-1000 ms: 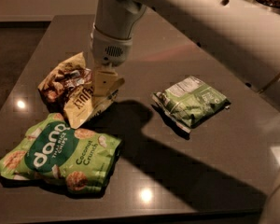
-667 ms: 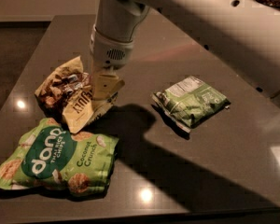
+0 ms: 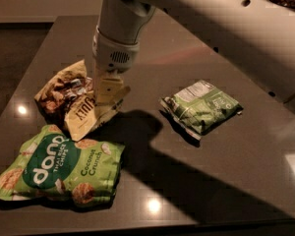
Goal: Move brown chip bag near green rice chip bag
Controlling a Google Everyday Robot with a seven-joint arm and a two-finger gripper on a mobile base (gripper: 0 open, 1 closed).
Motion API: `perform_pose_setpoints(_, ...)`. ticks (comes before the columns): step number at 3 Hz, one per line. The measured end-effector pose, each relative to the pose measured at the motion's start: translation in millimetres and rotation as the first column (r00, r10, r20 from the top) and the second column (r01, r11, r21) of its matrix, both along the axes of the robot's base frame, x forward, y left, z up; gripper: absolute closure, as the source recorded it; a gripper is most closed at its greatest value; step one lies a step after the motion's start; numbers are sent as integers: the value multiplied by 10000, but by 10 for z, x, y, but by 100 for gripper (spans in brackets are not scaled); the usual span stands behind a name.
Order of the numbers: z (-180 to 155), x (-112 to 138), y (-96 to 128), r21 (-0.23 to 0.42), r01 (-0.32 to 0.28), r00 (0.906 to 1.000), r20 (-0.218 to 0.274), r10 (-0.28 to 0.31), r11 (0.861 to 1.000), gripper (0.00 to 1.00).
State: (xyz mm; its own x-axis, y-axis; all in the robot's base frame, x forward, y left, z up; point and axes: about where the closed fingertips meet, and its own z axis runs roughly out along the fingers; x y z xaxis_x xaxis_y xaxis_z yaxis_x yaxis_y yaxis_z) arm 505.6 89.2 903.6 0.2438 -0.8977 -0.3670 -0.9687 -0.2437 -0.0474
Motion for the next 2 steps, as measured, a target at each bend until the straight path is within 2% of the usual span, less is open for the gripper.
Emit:
perform_pose_setpoints(1, 3, 1, 16, 28, -5, 10000, 38, 5, 10000, 4)
perform_pose_setpoints(2, 5, 1, 25, 44, -8, 10000, 58, 7, 10000, 0)
